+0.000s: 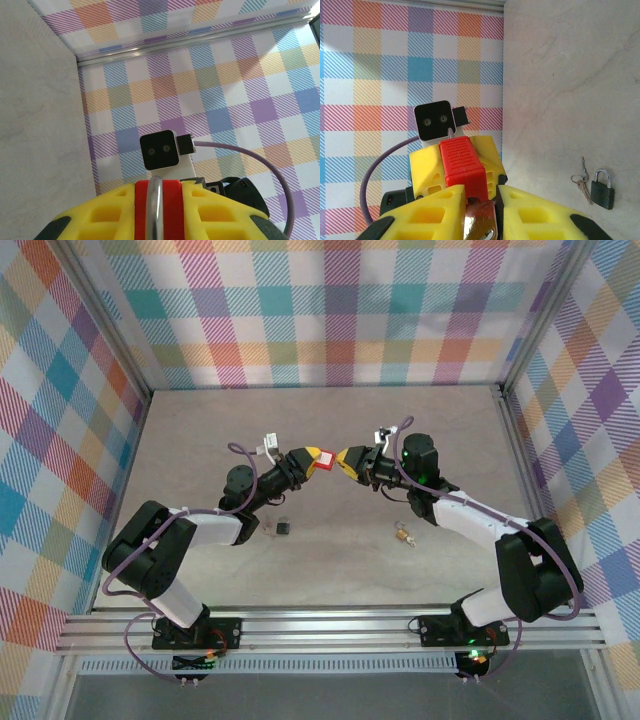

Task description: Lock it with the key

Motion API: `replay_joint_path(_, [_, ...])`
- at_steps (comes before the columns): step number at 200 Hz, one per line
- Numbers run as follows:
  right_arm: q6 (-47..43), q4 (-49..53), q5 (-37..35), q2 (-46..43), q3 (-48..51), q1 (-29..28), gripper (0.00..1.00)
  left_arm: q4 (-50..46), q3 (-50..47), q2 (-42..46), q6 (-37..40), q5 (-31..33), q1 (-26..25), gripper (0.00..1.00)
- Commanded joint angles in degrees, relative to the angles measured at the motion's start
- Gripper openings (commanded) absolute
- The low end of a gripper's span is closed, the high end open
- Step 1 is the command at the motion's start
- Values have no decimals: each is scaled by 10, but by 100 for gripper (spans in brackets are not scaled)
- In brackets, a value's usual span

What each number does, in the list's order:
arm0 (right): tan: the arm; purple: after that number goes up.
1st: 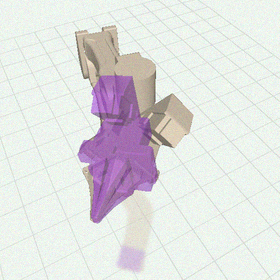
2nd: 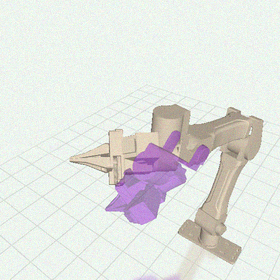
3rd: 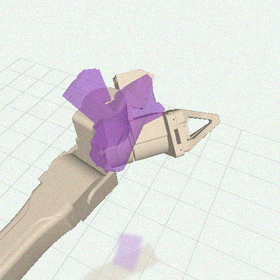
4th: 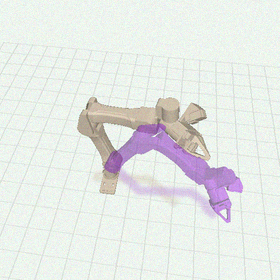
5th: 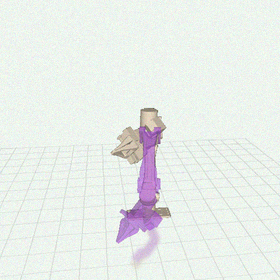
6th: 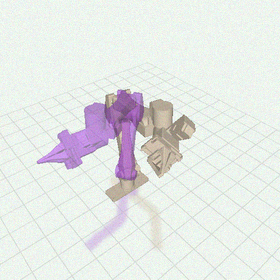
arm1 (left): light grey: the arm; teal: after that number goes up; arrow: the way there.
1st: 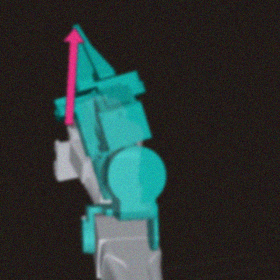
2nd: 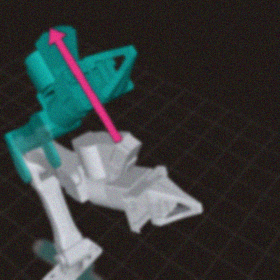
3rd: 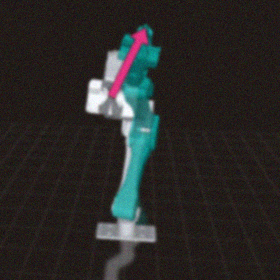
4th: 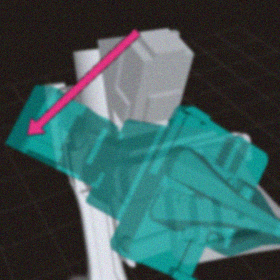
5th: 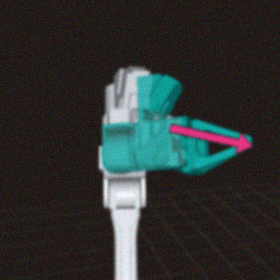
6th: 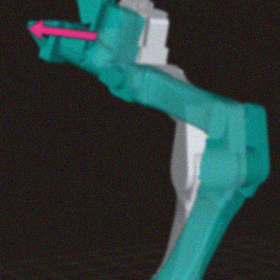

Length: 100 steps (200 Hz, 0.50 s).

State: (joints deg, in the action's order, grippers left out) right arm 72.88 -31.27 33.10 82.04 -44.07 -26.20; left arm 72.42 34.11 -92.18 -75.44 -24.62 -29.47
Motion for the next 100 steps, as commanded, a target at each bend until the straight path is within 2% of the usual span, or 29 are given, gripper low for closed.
replay_joint_path(1, [-4,-37,16,0,5,4,22,46,11,13,-3,-3,1,0])
replay_joint_path(100, [-54,-109,23,-8,39,4,18,46,17,5,-15,-8,5,0])
